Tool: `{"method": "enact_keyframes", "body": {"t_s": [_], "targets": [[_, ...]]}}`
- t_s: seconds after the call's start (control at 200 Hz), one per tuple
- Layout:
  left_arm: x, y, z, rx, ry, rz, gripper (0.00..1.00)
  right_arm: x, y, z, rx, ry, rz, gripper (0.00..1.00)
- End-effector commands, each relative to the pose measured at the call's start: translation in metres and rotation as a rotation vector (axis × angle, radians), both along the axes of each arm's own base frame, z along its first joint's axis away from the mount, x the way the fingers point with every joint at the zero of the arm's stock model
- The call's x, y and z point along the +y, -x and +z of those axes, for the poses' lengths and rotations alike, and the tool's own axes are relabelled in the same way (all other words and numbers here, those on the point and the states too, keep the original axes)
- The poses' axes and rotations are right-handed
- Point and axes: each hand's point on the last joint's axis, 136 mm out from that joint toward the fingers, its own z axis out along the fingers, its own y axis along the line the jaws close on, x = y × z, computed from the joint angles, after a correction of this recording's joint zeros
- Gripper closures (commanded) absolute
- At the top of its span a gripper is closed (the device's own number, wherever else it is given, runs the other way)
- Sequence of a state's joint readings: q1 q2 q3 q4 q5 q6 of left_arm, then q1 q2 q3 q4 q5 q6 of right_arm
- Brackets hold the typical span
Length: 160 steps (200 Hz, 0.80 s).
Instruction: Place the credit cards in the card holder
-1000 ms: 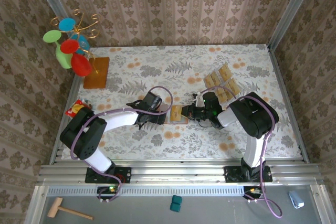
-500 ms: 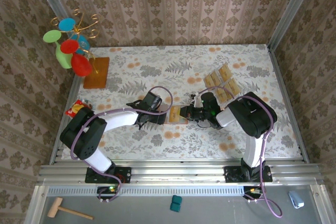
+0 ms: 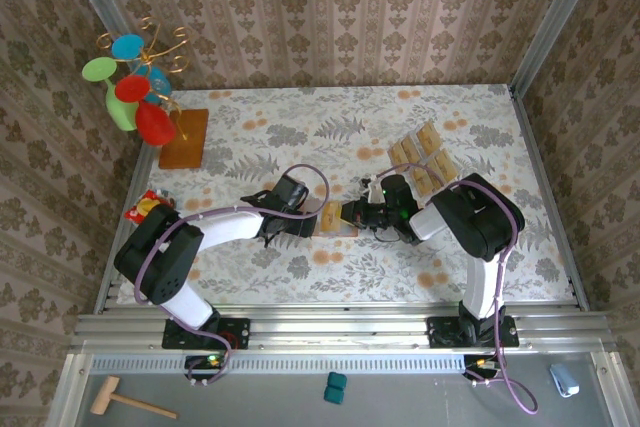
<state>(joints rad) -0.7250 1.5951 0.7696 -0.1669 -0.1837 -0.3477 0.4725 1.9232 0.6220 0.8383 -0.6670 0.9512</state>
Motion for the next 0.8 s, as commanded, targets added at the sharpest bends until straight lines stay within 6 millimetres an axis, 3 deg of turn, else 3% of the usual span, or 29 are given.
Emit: {"method": "enact_keyframes", "body": {"t_s": [0.0, 0.795], "targets": [[0.008, 0.006, -0.013, 0.032, -0.035, 0.02, 0.0, 0.003, 0.004, -0.012, 0.045, 0.016, 0.008, 1.0], [0.008, 0.007, -0.01, 0.029, -0.037, 0.017, 0.0, -0.008, 0.023, -0.024, 0.091, 0.048, 0.013, 1.0]]}}
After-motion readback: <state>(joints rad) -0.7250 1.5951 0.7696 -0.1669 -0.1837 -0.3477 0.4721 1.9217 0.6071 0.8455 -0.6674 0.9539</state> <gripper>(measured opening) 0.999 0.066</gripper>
